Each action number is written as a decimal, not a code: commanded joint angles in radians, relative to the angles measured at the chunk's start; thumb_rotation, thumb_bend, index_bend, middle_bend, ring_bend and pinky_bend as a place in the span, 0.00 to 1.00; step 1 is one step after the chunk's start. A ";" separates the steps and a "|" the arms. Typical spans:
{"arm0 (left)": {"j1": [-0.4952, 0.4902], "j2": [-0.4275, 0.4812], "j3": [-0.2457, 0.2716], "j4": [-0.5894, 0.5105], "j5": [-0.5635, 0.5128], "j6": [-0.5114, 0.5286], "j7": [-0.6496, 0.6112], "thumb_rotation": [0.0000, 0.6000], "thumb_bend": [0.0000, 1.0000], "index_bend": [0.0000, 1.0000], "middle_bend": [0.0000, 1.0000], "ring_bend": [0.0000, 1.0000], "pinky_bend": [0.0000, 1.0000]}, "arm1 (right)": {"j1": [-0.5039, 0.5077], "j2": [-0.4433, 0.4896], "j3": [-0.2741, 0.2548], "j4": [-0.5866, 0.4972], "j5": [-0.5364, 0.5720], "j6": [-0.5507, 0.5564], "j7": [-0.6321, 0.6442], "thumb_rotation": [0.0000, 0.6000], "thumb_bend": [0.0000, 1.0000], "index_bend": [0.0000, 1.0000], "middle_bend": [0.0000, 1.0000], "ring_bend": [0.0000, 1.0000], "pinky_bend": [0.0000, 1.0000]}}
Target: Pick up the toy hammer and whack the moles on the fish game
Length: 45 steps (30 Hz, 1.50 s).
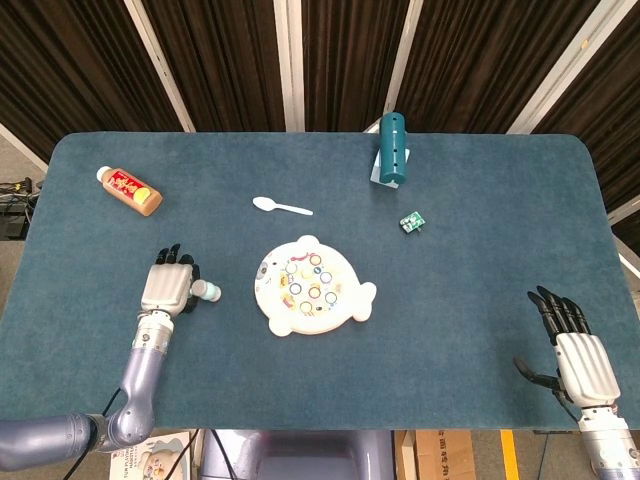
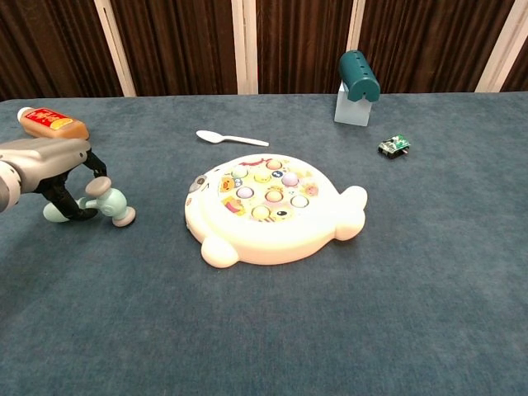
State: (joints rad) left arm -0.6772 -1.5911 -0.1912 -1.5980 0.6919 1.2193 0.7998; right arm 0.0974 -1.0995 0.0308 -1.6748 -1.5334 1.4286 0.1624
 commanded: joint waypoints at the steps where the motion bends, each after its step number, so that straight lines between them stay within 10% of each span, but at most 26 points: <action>1: -0.001 -0.001 -0.001 0.001 -0.003 0.002 -0.002 1.00 0.51 0.55 0.24 0.03 0.09 | 0.000 0.000 0.000 0.000 0.000 0.000 0.000 1.00 0.24 0.00 0.00 0.00 0.00; 9: -0.002 -0.002 0.003 0.004 0.008 0.011 -0.012 1.00 0.53 0.60 0.29 0.07 0.13 | 0.000 0.000 0.000 0.000 0.000 0.001 0.000 1.00 0.24 0.00 0.00 0.00 0.00; 20: 0.006 0.005 0.013 0.017 0.072 0.016 -0.058 1.00 0.60 0.66 0.49 0.33 0.45 | -0.001 0.000 -0.001 -0.001 -0.001 0.002 -0.002 1.00 0.24 0.00 0.00 0.00 0.00; 45: -0.013 0.088 -0.018 -0.078 0.101 -0.060 -0.136 1.00 0.63 0.68 0.53 0.37 0.48 | 0.000 0.001 0.003 -0.001 0.012 -0.006 0.001 1.00 0.24 0.00 0.00 0.00 0.00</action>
State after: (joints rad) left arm -0.6871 -1.5113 -0.2052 -1.6666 0.7932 1.1636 0.6662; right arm 0.0979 -1.0988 0.0334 -1.6757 -1.5210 1.4230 0.1636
